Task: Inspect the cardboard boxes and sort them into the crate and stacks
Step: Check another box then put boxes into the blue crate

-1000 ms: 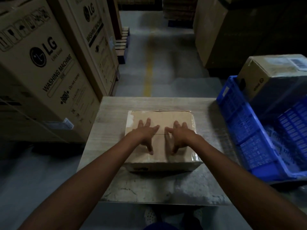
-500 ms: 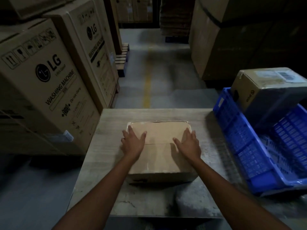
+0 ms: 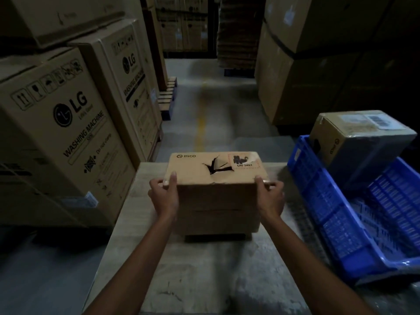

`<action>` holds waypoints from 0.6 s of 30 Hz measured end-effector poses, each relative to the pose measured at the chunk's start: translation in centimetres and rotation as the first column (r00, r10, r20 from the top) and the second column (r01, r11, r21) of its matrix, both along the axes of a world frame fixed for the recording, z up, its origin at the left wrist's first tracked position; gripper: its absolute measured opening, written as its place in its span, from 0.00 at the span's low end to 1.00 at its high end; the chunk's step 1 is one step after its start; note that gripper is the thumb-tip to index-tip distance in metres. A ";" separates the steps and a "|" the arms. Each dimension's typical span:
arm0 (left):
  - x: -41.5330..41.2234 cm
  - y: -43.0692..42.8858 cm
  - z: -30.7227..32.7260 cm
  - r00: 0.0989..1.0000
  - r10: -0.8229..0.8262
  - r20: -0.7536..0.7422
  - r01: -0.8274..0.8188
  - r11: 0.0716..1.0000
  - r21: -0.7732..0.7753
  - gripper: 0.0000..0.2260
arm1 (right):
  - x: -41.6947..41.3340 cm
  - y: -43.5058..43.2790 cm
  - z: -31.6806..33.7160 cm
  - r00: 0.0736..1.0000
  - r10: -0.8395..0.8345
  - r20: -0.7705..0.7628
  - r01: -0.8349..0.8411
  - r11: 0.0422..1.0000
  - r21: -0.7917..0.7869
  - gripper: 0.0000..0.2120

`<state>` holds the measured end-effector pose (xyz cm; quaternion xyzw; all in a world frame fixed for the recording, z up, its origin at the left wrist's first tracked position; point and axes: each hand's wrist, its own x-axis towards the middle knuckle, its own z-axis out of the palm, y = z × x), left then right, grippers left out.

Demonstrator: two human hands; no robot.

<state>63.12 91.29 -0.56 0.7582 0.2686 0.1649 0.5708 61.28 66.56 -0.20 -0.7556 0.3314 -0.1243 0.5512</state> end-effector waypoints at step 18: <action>0.6 -0.8 0.9 0.730 -0.539 -0.419 0.601 0.217 0.769 0.25 | 1.9 1.2 1.0 0.692 0.576 -0.434 -0.640 0.211 -0.739 0.27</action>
